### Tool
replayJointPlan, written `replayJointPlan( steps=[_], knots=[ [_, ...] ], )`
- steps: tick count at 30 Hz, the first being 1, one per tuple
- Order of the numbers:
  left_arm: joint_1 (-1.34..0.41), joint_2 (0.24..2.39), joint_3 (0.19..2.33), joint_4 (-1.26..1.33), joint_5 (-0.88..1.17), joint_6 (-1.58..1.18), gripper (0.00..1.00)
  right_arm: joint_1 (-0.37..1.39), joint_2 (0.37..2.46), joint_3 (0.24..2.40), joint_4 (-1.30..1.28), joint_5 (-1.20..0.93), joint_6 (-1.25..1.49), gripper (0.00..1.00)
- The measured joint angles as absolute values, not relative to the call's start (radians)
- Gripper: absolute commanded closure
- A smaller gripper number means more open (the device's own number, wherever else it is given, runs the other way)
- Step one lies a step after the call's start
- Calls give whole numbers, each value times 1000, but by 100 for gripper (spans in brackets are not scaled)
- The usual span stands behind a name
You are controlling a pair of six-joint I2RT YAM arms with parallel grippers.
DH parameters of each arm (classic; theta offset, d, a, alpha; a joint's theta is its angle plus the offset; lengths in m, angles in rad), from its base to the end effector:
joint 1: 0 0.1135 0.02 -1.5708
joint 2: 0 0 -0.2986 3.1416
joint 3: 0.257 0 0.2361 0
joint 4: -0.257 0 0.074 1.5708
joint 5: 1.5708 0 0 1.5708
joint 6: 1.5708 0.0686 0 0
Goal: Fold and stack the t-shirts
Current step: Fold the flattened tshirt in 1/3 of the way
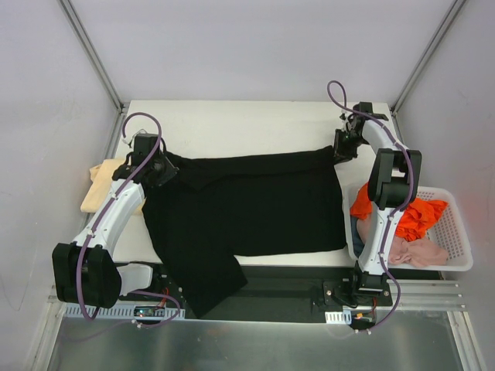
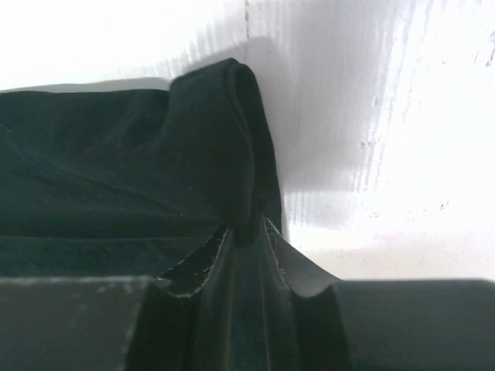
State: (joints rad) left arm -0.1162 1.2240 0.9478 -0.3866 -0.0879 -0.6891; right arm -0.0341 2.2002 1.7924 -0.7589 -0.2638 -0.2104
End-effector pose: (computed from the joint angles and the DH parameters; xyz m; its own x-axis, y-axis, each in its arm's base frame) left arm 0.2657 -0.0249 0.3022 -0.5015 -0.5791 -0.6428 -0.3525 0.8152 -0.4595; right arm 0.4847 0.0014 0.1905 -0.8841 -0.1716 -0.4346 -0.2599 0.9535 0.1523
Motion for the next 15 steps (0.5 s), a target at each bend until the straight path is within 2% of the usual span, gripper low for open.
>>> replayJointPlan(
  steps=[3, 4, 10, 15],
  knots=[
    [-116, 1225, 952, -387, -88, -688, 100, -34, 2200, 1806, -763, -277, -209, 91],
    [-116, 1225, 954, -387, -88, -688, 100, -34, 2200, 1811, -765, -280, -207, 99],
    [-116, 1225, 962, -387, -90, -687, 100, -34, 2168, 1804, -778, -307, -175, 99],
    [-109, 1225, 974, -390, -94, -682, 100, -34, 2056, 1739, -793, -305, -114, 99]
  ],
)
